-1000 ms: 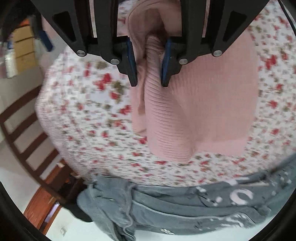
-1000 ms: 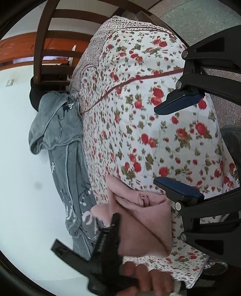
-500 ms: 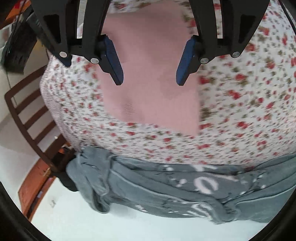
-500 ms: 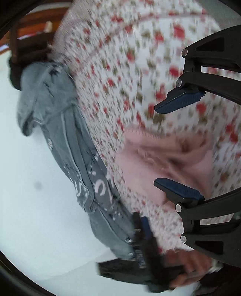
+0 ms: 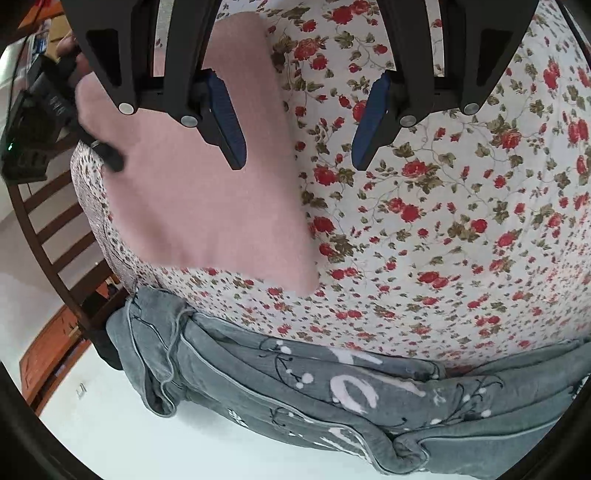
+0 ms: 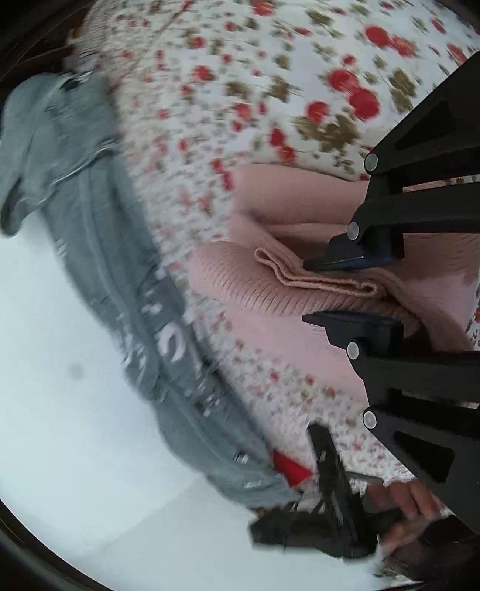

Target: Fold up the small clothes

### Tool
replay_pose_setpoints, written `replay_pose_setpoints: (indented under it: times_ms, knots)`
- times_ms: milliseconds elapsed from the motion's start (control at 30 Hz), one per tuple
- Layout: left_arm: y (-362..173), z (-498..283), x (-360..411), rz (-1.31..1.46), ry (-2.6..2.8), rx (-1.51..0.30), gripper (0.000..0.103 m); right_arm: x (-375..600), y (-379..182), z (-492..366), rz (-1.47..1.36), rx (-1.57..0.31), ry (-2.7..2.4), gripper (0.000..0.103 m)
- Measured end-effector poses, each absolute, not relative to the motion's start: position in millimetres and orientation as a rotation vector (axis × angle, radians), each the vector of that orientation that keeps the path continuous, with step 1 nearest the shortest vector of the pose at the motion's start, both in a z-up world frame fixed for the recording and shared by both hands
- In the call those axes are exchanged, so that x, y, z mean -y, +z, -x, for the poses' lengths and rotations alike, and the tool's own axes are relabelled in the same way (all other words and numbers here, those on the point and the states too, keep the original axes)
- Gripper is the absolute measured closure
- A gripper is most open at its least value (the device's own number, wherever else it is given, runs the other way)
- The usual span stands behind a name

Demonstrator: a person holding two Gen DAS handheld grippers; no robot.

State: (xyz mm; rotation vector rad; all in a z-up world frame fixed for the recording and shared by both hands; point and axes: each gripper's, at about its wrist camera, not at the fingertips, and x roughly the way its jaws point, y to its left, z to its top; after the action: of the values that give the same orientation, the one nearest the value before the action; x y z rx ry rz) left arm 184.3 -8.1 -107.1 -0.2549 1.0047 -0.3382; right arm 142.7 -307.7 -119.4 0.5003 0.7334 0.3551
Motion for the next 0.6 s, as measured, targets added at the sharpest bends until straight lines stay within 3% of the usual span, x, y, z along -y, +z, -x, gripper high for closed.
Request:
replay_pose_setpoints:
  times_ms: [133,300,400,600]
  knots:
    - [-113,-183,13,0.245,-0.388,-1.01,0.046,326,-122,-138,-0.5,-0.71,0.317,0.084]
    - [-116,-176,25,0.213,-0.445,-1.014,0.046,335,-165,-154,-0.488,-0.8,0.246,0.082]
    - [-115,-168,34,0.165,-0.462,-0.998,0.046,337,-159,-150,-0.426,-0.81,0.215,0.065]
    - [-112,-161,58,0.1,-0.486,-0.968,0.045,321,-98,-120,-0.205,-0.655,0.123,0.056]
